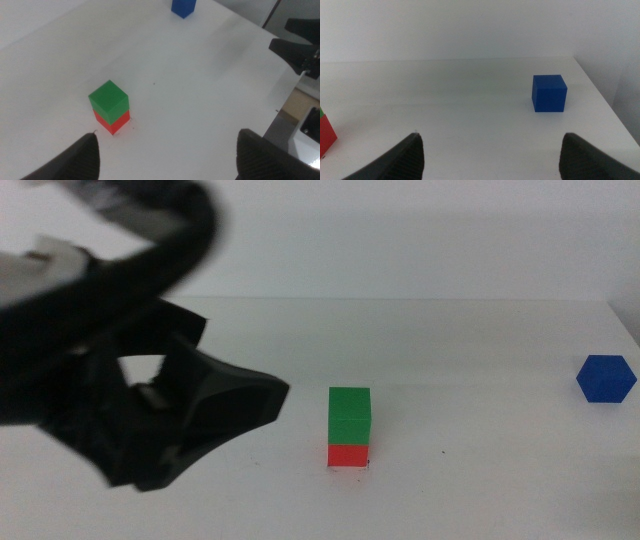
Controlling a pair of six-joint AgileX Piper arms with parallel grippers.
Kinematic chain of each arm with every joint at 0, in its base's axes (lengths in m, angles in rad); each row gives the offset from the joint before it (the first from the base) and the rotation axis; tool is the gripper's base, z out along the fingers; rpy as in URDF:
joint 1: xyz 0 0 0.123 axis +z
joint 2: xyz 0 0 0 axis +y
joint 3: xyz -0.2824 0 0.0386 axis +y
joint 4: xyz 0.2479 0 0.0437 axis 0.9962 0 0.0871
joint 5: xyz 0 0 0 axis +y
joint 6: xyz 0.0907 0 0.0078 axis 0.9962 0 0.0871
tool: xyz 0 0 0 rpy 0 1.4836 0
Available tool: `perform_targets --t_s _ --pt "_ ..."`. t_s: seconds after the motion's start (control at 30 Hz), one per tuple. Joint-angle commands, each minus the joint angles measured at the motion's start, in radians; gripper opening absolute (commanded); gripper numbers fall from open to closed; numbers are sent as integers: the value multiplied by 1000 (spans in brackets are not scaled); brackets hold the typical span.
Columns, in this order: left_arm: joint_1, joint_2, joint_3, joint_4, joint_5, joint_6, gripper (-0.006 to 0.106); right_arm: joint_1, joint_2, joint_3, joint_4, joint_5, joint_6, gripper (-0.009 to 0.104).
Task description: Stack red cubes first, then green, then blue cubes in a specific spot.
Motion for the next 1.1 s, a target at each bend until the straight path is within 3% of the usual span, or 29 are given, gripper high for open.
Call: perform_targets --t_s 0.0,0.1,0.33,0.87,1.07 --pt "1 -37 20 -16 -43 10 94 -2 -4 2 -3 -3 -7 93" --pt "1 -55 23 -12 -56 1 94 -2 -4 2 -3 -3 -7 93" --pt "1 -53 23 113 -72 -80 94 -2 -4 2 -3 -3 -7 93" --pt "1 -53 23 124 -150 -95 94 -2 -4 2 -3 -3 -7 93" --pt "1 -40 21 178 -159 -134 94 -2 -4 2 -3 -3 -7 93"
